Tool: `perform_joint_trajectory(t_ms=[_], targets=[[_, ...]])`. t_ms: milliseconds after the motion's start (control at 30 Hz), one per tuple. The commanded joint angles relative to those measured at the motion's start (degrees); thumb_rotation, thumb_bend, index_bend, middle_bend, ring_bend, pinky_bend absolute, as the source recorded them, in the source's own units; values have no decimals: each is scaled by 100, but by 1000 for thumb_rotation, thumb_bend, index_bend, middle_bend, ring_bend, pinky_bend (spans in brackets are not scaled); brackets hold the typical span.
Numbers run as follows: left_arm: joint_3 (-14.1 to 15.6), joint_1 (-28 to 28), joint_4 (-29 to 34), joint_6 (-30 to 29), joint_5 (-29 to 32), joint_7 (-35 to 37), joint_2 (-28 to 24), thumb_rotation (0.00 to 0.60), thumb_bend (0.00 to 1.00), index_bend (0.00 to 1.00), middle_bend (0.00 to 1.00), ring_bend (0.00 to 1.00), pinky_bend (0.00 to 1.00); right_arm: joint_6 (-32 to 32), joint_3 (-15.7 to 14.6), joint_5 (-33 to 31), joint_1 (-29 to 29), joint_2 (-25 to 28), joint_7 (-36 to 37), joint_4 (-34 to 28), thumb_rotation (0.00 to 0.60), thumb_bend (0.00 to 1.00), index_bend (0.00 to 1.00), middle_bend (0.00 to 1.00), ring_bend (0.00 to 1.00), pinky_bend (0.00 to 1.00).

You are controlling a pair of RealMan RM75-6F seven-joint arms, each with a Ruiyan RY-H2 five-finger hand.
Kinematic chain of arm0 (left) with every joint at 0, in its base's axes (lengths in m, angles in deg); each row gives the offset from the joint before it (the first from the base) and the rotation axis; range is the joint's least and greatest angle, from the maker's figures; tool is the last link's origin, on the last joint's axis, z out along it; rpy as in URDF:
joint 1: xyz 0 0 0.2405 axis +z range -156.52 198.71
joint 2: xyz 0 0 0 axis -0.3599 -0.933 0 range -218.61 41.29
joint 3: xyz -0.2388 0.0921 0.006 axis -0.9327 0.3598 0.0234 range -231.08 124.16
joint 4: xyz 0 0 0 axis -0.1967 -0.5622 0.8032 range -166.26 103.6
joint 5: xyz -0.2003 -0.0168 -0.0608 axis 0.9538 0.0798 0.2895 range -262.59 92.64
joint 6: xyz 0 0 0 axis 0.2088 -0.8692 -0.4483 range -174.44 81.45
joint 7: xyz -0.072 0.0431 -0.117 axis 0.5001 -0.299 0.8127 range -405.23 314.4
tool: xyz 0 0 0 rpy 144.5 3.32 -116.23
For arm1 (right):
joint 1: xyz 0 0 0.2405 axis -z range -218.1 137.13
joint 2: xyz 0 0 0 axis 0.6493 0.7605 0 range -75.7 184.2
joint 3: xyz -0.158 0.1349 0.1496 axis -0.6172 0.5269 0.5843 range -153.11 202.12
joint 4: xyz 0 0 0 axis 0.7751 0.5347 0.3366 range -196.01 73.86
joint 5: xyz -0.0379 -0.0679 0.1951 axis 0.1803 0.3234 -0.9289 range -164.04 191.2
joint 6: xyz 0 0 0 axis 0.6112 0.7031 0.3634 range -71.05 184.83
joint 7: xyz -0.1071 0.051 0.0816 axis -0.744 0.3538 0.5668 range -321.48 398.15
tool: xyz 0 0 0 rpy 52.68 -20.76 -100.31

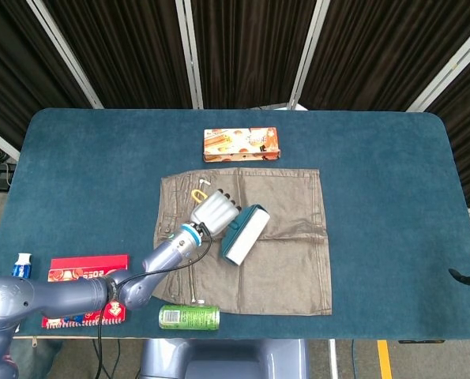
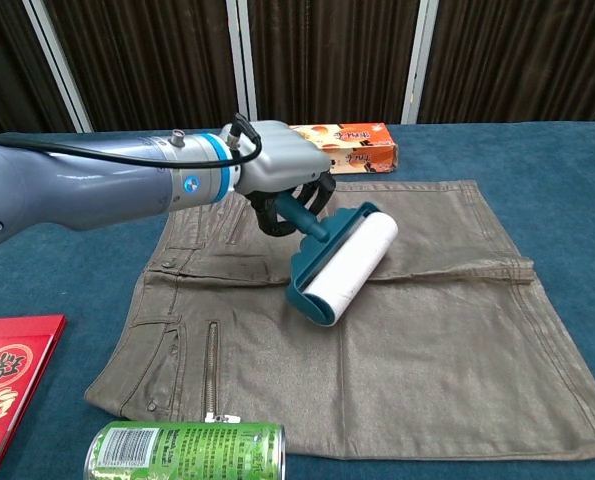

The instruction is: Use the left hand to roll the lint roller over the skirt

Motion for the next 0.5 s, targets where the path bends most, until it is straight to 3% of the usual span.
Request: perform_joint_trajectory(t_ms=[33,500], targets=[[117,-85,-30,-21,147,-151,36,600,704,531,509,407,442,-4,-1,6,6,10,27,14,600,0,0,0,0,0],[734,22,-162,-23,492,-182,-427,600,712,537,514,413,447,144,-11,117,44,-44,48,26,600,0,0,0,0,0]])
